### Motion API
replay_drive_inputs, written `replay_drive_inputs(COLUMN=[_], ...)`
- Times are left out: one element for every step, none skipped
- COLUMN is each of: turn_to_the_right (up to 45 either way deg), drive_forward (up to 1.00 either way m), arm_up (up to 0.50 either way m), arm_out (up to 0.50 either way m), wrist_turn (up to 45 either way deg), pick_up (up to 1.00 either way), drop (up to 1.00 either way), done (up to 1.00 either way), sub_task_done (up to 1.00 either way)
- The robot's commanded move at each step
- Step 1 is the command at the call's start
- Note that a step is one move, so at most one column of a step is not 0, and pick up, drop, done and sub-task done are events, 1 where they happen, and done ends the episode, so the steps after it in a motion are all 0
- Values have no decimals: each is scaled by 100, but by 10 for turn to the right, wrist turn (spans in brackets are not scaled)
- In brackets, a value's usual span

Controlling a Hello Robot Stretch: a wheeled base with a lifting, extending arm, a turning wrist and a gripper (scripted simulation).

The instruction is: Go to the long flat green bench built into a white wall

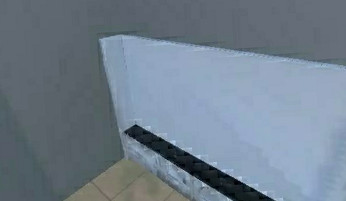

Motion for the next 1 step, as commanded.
replay_drive_inputs(turn_to_the_right=[-150], drive_forward=[0], arm_up=[0], arm_out=[0], wrist_turn=[0], pick_up=[0], drop=[0], done=[0], sub_task_done=[0])
